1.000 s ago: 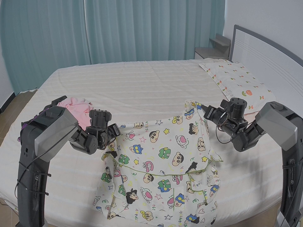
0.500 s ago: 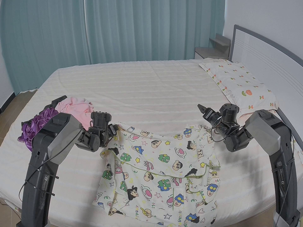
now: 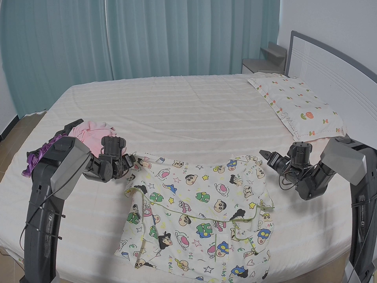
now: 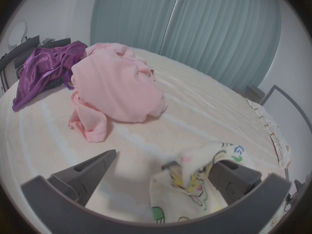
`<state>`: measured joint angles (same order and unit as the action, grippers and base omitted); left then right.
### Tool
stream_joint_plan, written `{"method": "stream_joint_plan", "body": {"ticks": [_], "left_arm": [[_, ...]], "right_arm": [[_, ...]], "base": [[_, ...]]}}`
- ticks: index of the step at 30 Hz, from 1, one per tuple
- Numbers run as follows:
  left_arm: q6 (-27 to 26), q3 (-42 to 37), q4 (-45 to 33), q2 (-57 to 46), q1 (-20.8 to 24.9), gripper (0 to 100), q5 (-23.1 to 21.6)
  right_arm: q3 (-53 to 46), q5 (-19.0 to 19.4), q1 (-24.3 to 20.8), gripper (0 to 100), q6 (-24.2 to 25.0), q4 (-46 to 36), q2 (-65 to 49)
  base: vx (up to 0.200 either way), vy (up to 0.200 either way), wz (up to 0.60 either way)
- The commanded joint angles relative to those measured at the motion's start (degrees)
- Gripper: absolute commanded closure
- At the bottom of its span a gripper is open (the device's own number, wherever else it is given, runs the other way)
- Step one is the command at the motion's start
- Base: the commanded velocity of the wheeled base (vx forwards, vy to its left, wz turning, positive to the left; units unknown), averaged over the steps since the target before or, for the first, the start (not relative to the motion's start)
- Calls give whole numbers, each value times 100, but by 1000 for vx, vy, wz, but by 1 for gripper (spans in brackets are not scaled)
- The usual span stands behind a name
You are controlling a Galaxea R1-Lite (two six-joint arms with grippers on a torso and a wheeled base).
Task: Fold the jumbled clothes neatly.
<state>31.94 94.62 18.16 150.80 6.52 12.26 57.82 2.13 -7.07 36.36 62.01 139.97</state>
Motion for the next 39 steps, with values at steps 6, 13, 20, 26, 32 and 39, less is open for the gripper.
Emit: {"method": "stream_joint_plan", "body": {"ticks": [6,13,20,26,32,39], "left_arm": [[32,531,-1465,-516,-661,0,-655],[656,-164,-1562,-1184,-837,0,-1429],[946,-2018,-1140,-2634,-890,0,-2369],[1324,-3662,-349,-3654,-705,0,-2712],[1921,-4778,82,-4401,-345,0,-2923],[1992,-5358,328,-4691,-98,0,-2984]], "right_arm": [[-2969,402,408,0,-1149,549,-1420],[-4042,411,382,0,-2107,927,-1376],[-4516,507,347,0,-2775,1050,-1306],[-4877,630,364,0,-4085,1375,-998],[-5228,1360,276,0,-4937,2746,-436],[-4719,1518,83,0,-5728,2799,4]], "base": [[0,0,0],[0,0,0],[0,0,0],[0,0,0],[0,0,0],[0,0,0]]}}
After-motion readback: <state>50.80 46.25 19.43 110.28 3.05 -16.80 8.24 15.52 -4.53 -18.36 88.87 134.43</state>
